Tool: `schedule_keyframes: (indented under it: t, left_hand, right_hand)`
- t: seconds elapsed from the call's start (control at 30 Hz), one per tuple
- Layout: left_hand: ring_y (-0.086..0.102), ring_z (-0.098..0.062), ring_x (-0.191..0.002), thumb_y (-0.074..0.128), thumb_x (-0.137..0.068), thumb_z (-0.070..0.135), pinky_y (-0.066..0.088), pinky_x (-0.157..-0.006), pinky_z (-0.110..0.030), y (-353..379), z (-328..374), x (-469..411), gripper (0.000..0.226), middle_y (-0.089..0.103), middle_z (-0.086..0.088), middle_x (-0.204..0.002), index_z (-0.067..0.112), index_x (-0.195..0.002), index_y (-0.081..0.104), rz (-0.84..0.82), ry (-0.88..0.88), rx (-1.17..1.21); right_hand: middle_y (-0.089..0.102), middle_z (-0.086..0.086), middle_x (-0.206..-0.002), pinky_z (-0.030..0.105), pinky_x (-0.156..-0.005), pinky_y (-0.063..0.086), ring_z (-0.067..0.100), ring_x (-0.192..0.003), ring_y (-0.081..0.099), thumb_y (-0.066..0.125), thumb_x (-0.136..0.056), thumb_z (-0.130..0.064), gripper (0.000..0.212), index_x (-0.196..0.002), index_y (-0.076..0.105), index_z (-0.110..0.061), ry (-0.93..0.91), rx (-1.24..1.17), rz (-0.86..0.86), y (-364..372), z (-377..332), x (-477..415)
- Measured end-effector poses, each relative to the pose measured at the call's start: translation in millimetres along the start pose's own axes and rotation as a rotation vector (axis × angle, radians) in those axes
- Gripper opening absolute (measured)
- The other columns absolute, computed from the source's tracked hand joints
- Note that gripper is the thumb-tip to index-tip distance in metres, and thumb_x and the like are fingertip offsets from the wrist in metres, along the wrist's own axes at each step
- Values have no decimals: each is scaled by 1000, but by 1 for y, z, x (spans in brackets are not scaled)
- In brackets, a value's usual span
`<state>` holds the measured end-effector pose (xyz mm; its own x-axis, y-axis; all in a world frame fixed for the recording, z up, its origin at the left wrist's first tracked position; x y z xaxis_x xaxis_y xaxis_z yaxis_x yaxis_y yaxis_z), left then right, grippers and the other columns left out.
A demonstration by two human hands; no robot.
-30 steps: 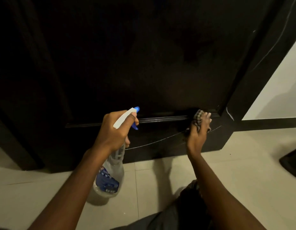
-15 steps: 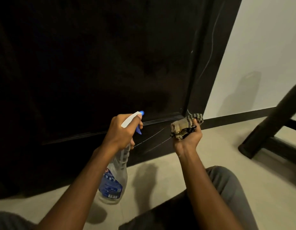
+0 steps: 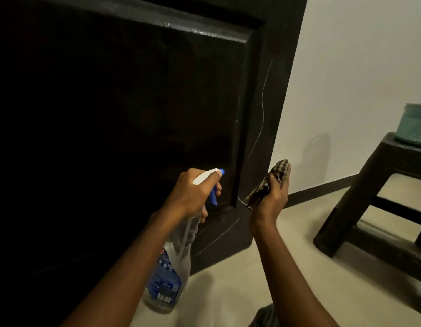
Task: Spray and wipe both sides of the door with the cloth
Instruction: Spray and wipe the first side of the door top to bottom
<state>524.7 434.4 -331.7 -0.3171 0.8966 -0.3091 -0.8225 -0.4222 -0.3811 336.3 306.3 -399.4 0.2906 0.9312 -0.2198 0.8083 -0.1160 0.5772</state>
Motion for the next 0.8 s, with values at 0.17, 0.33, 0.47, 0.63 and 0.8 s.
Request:
schedule_keyframes:
  t: [0.17,0.33,0.47,0.63,0.8]
  left_hand:
    - [59,-24,-42,46,-102,43,53,-45,-32,5,51,-47,46,72,-12,-80,6,-84,68,0,68,27]
    - [58,-22,-40,47,-102,42,52,-42,-30,2,104,-86,46,72,-17,-86,4,-87,68,29,119,74]
    - [57,-17,-39,49,-100,42,50,-41,-27,-1,140,-110,46,72,-19,-90,1,-89,68,48,136,100]
    - [58,-15,-41,48,-99,43,48,-42,-26,-7,168,-128,47,72,-18,-89,2,-88,68,85,181,84]
    - [60,-17,-46,46,-97,49,48,-45,-25,-13,164,-133,48,67,-9,-79,7,-86,66,112,122,36]
  right_hand:
    - [38,-8,-159,12,-106,36,5,-137,40,42,-107,-12,53,-158,32,-24,-159,42,-55,30,-39,-36]
    - [35,-4,-162,5,-104,36,10,-143,37,42,-107,-9,54,-159,30,-21,-310,65,-108,63,-83,-65]
    - [37,-5,-160,20,-112,40,10,-141,41,43,-106,-13,56,-158,31,-27,-386,63,-104,80,-110,-87]
    - [40,-17,-148,4,-100,38,1,-133,42,44,-104,-12,57,-158,32,-26,-441,43,-108,93,-133,-108]
    - [39,-6,-158,4,-99,38,2,-134,43,44,-105,-10,56,-158,32,-22,-476,51,-139,103,-145,-115]
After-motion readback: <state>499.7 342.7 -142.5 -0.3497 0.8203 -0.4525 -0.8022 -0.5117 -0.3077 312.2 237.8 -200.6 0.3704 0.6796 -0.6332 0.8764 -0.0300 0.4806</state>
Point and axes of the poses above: each hand's wrist, its own x-axis away from the middle knuckle, its own y-axis out of the palm, z = x × y, the point moved 10 cm from there along -x, towards the middle knuckle
